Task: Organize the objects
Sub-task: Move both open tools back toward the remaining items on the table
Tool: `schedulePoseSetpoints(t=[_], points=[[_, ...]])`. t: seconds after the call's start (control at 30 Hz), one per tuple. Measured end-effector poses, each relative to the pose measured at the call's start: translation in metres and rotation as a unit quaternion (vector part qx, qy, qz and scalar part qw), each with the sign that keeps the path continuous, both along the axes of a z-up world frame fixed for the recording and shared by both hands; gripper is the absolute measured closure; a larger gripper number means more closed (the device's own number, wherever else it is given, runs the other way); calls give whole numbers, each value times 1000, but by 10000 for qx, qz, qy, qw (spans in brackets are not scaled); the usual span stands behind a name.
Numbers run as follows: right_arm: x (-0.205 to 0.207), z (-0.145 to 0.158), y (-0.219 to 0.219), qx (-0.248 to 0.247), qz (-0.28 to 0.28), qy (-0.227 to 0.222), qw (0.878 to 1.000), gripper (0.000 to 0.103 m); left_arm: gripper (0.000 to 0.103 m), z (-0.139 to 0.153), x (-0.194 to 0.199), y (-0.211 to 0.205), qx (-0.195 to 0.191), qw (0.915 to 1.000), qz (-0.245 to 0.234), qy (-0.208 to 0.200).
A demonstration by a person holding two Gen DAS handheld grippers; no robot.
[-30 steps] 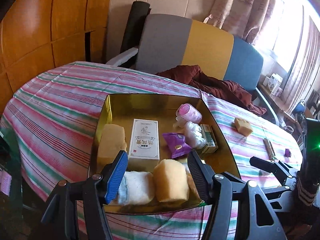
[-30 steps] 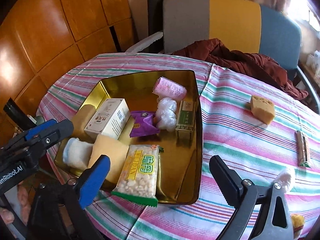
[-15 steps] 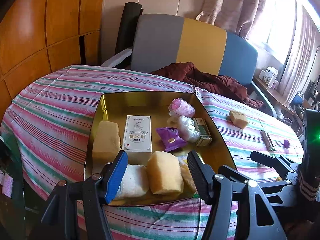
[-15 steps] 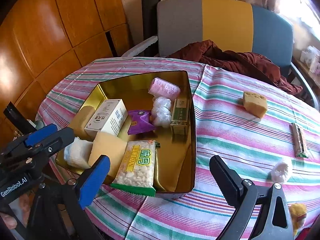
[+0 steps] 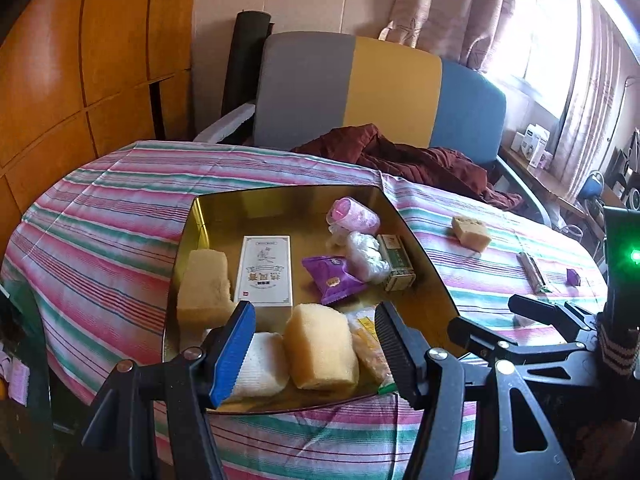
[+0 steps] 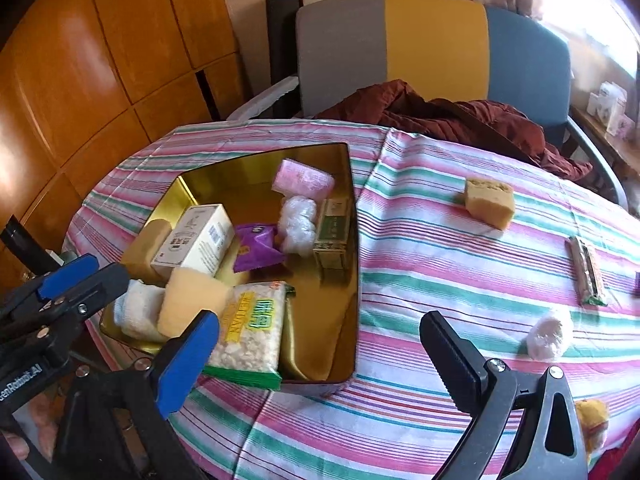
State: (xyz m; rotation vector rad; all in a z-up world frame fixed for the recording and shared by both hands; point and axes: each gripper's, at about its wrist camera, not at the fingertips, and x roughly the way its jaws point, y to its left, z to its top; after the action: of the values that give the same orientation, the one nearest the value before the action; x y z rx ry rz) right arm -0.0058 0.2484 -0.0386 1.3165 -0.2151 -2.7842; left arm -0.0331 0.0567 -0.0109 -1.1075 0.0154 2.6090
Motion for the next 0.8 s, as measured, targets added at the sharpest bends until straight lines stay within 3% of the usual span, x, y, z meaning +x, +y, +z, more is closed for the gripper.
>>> schedulePoseSetpoints(t=[0.5, 0.8], points=[[11, -16, 72, -217, -814, -258, 9961, 2, 40, -1, -1, 34, 81, 9982, -586, -129], [39, -11, 149, -118, -1522, -325, 9877, 2, 40, -1, -2, 60, 98, 9949, -963, -275]])
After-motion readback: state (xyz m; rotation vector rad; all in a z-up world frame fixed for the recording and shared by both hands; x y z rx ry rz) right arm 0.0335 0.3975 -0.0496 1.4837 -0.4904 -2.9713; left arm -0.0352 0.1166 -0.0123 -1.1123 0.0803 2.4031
